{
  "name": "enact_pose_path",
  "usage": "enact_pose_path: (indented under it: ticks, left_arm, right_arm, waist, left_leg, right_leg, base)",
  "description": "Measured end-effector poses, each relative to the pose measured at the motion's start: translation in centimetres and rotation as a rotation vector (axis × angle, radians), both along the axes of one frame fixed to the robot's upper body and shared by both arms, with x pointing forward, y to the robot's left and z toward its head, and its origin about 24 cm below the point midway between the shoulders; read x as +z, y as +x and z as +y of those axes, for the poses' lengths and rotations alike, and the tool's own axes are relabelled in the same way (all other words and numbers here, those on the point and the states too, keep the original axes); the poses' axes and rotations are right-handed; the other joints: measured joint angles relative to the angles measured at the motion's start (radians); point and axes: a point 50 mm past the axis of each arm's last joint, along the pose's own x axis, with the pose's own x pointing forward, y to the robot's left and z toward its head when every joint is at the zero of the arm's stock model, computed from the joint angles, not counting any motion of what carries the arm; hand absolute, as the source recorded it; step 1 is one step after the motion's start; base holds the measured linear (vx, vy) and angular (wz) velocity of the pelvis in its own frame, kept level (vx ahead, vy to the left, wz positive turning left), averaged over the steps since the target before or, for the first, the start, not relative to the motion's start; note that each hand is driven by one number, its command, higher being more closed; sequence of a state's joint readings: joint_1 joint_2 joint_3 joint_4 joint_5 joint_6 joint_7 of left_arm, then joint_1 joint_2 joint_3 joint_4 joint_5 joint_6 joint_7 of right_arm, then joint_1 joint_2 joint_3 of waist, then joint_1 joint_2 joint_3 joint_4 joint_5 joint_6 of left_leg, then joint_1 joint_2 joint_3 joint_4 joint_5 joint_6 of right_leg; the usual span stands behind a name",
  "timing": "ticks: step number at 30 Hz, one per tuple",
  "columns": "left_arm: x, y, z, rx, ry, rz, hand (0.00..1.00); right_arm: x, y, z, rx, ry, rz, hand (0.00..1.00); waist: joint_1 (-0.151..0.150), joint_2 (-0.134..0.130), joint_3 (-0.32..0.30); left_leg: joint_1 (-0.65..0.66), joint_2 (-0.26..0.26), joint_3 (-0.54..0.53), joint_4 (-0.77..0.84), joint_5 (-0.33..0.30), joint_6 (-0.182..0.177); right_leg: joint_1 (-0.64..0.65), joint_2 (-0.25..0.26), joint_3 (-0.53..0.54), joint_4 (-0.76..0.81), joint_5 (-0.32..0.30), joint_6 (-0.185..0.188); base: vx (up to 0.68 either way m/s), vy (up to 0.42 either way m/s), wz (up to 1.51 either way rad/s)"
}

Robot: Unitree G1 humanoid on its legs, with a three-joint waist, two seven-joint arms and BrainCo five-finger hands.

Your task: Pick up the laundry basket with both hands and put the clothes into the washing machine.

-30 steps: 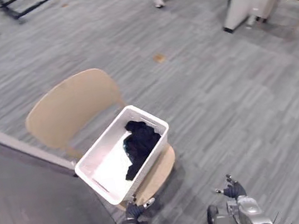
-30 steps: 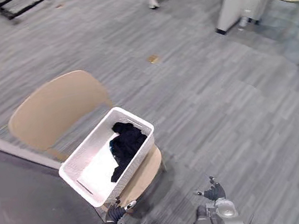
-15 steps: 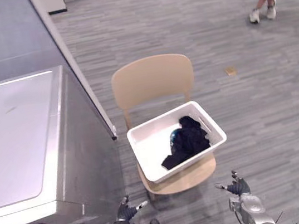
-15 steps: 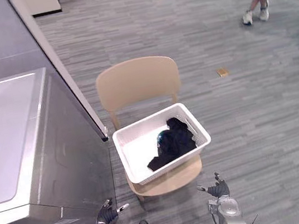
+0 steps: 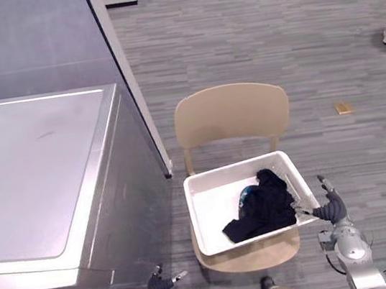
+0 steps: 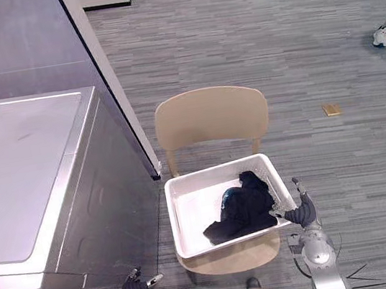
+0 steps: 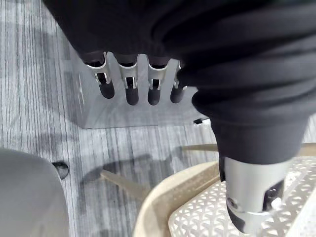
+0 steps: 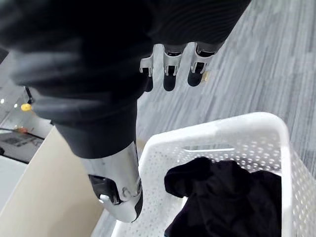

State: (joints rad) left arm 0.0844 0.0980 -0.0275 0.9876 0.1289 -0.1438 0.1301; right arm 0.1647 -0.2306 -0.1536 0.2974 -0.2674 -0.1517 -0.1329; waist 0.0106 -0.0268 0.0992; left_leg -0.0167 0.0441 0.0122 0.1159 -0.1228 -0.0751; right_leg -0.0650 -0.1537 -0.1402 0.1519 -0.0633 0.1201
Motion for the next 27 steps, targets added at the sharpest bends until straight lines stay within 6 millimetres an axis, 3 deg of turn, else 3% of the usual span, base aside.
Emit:
enact_pose_path:
  ticks: [3, 6, 7, 8, 10, 13, 15, 17, 19, 23, 27]
  left_arm:
    - [0.1, 0.0, 0.2, -0.004, 0.001, -0.009, 0.0]
    - [0.3, 0.4, 0.3, -0.019, -0.006, -0.026, 0.0]
    - [0.5, 1.3, 0.2, -0.029, -0.006, -0.049, 0.0]
    - [0.6, 1.5, 0.1, -0.032, -0.006, -0.055, 0.0]
    - [1.4, 3.1, -0.1, -0.047, -0.007, -0.115, 0.0]
    - [2.0, 4.6, -0.1, -0.053, -0.002, -0.158, 0.0]
    - [2.4, 5.4, 0.2, -0.061, 0.01, -0.18, 0.0]
    - [2.8, 6.0, 0.4, -0.065, 0.017, -0.199, 0.0]
    - [3.4, 7.3, 0.4, -0.073, 0.024, -0.234, 0.0]
    - [4.6, 9.6, 0.1, -0.075, 0.03, -0.298, 0.0]
    - [6.1, 12.0, -0.6, -0.048, 0.007, -0.379, 0.0]
  right_arm:
    - [0.8, 1.6, 0.3, 0.105, -0.056, -0.002, 0.0]
    - [1.0, 4.6, 0.8, 0.217, -0.12, 0.031, 0.0]
    - [1.7, 6.5, 1.0, 0.253, -0.148, 0.025, 0.0]
    - [2.0, 7.0, 1.0, 0.261, -0.157, 0.017, 0.0]
    - [4.0, 10.2, 1.2, 0.288, -0.202, -0.019, 0.0]
    - [4.9, 12.7, 1.4, 0.299, -0.242, 0.007, 0.0]
    - [5.4, 13.7, 1.3, 0.289, -0.262, 0.027, 0.0]
    - [6.5, 15.0, 0.9, 0.27, -0.299, 0.029, 0.0]
    - [8.9, 16.5, -0.1, 0.224, -0.374, 0.007, 0.0]
    - [11.7, 17.8, -1.7, 0.162, -0.474, -0.007, 0.0]
    - [14.4, 18.9, -2.0, 0.12, -0.545, -0.048, 0.0]
  waist:
    - [0.001, -0.007, 0.003]
    - [0.004, -0.008, 0.018]
    - [0.007, 0.002, 0.058]
    - [0.008, 0.007, 0.07]
    - [0.016, 0.052, 0.142]
    - [0.044, 0.084, 0.223]
    - [0.061, 0.088, 0.254]
    - [0.061, 0.089, 0.29]
    - [0.064, 0.093, 0.338]
    - [0.083, 0.1, 0.345]
    - [0.09, 0.103, 0.347]
  left_leg:
    - [-0.008, 0.008, -0.029, -0.015, 0.013, -0.007]
    - [-0.046, -0.004, -0.067, -0.015, 0.041, -0.006]
    - [-0.067, -0.015, -0.085, -0.014, 0.073, -0.017]
    - [-0.075, -0.016, -0.092, -0.015, 0.079, -0.016]
    - [-0.148, -0.016, -0.124, -0.017, 0.115, -0.015]
    - [-0.193, -0.004, -0.153, -0.051, 0.165, -0.018]
    - [-0.22, 0.004, -0.153, -0.061, 0.173, -0.018]
    - [-0.246, 0.006, -0.153, -0.095, 0.196, 0.004]
    - [-0.289, 0.004, -0.151, -0.122, 0.231, 0.006]
    - [-0.36, 0.002, -0.142, -0.16, 0.277, 0.007]
    - [-0.413, 0.002, -0.125, -0.189, 0.307, 0.007]
  right_leg:
    - [0.008, 0.01, -0.028, -0.02, 0.004, -0.006]
    - [0.003, 0.003, -0.068, -0.043, 0.015, -0.021]
    - [-0.002, -0.005, -0.1, -0.04, 0.022, -0.023]
    - [-0.007, -0.006, -0.106, -0.036, 0.023, -0.023]
    - [-0.07, -0.006, -0.142, -0.012, 0.034, -0.039]
    - [-0.122, -0.005, -0.176, 0.016, 0.038, -0.047]
    - [-0.16, -0.004, -0.184, 0.04, 0.037, -0.058]
    - [-0.21, -0.006, -0.186, 0.069, 0.038, -0.063]
    - [-0.275, -0.016, -0.184, 0.097, 0.044, -0.072]
    - [-0.392, -0.027, -0.167, 0.143, 0.046, -0.076]
    - [-0.485, -0.033, -0.147, 0.183, 0.046, -0.078]
  base:
    - [0.02, -0.071, 0.27]
    - [-0.05, -0.022, 0.48]
    - [-0.09, -0.026, 0.55]
    - [-0.11, -0.031, 0.65]
    - [-0.19, -0.025, 0.47]
    - [-0.21, -0.037, 0.37]
    - [-0.2, -0.032, 0.2]
    - [-0.18, -0.014, 0.11]
    - [-0.2, 0.004, 0.04]
    - [-0.11, -0.014, -0.05]
    - [-0.05, -0.064, -0.13]
